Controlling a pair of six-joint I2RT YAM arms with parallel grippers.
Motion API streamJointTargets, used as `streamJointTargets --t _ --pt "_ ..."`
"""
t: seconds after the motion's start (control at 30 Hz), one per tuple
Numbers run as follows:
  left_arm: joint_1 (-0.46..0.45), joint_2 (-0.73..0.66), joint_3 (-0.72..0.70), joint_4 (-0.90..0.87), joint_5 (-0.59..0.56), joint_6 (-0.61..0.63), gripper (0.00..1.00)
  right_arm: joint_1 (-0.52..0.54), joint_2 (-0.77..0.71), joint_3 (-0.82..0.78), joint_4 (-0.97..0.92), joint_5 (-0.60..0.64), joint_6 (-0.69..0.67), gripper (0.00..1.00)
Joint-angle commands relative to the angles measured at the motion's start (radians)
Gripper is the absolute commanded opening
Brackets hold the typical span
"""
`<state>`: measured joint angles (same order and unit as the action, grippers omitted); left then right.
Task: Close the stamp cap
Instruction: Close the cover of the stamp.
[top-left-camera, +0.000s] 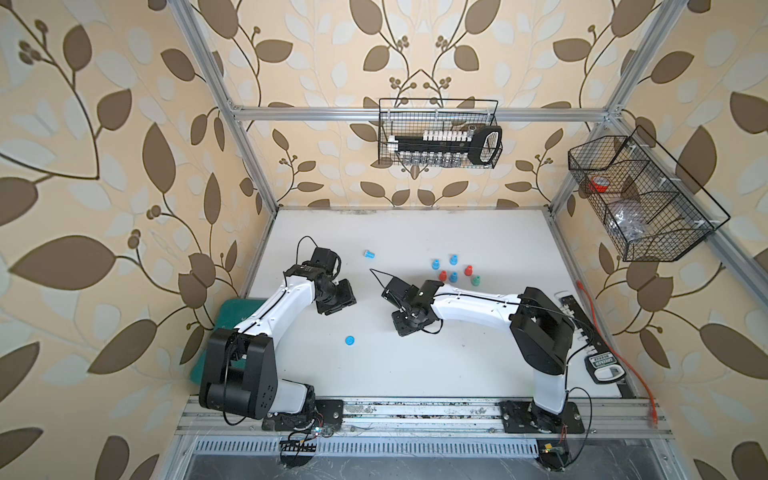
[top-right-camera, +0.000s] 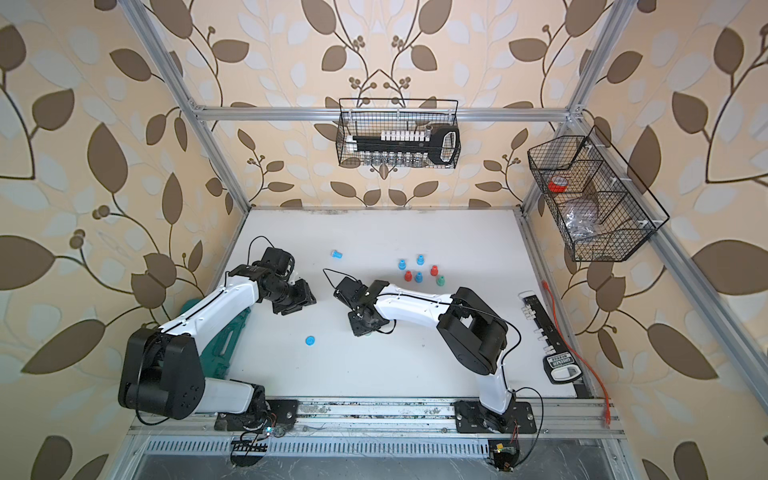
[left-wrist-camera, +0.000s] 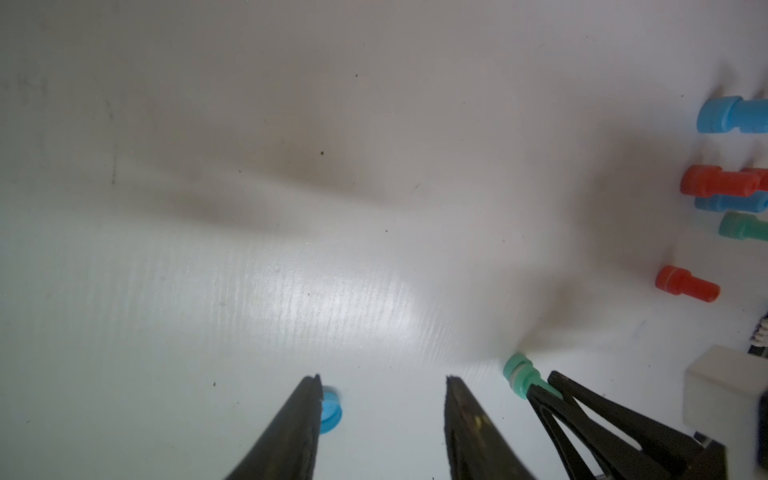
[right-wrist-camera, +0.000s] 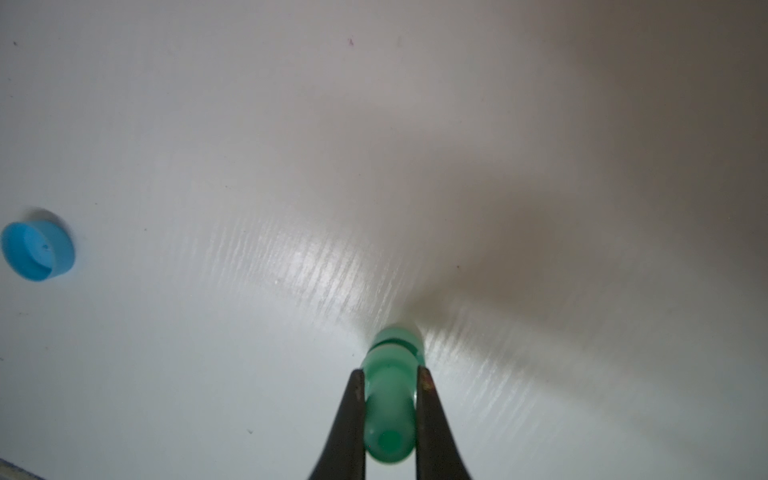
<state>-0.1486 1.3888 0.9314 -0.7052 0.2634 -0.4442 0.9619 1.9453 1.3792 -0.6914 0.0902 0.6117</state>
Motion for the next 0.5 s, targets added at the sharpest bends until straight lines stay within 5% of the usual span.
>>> streamJointTargets --t 0.0,0.47 --pt "0.014 -0.009 -0.002 0.006 0.03 0.01 0.5 -0.001 0.016 0.009 -0.014 0.017 -0.005 0.0" --pt "0.015 0.008 -0.002 0.016 0.031 0.009 0.5 -0.018 0.023 0.015 -0.015 0.007 -0.012 0.0"
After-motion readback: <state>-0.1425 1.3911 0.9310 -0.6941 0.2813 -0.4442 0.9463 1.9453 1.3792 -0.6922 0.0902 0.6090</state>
